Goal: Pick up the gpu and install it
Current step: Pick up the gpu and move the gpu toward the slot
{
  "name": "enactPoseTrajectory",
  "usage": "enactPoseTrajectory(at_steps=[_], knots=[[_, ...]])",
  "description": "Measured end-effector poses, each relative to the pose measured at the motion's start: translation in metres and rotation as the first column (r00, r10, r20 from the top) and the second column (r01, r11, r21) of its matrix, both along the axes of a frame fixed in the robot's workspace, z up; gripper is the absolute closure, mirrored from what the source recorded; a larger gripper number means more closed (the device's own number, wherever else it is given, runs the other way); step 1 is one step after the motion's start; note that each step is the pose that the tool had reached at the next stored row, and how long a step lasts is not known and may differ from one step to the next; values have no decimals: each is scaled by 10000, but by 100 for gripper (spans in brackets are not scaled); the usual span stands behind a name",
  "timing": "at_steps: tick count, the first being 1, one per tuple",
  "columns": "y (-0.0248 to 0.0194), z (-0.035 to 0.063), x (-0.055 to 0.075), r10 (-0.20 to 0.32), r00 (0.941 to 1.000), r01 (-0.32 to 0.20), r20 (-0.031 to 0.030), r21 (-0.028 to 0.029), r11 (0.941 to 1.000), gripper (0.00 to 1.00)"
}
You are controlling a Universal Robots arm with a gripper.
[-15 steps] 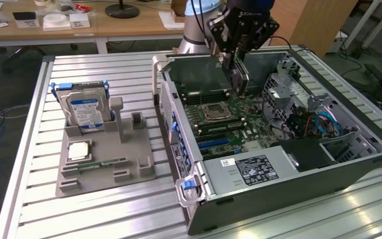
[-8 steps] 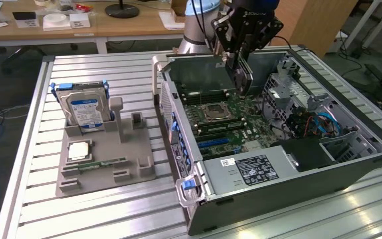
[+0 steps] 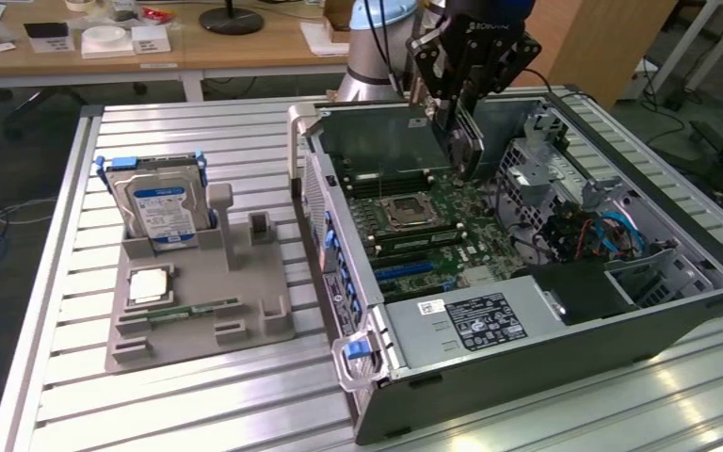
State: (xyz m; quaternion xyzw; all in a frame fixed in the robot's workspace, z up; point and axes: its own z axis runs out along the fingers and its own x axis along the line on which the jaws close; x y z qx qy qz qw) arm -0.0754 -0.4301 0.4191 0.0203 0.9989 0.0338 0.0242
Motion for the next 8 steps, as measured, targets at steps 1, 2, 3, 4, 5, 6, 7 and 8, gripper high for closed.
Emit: enactPoseTrajectory(at_steps=[1, 2, 3, 4, 5, 6, 7, 8], knots=[[0, 0, 0, 1, 10000, -1, 0, 1, 10000, 73], [0, 0, 0, 0, 10000, 0, 0, 1, 10000, 73], [0, 0, 0, 1, 10000, -1, 0, 0, 10000, 73], [0, 0, 0, 1, 10000, -1, 0, 0, 10000, 73], [0, 0, 0, 0, 10000, 0, 0, 0, 10000, 73], [0, 0, 0, 1, 10000, -1, 0, 0, 10000, 73], [0, 0, 0, 0, 10000, 0, 0, 0, 10000, 73], [0, 0, 0, 0, 10000, 0, 0, 0, 10000, 73]])
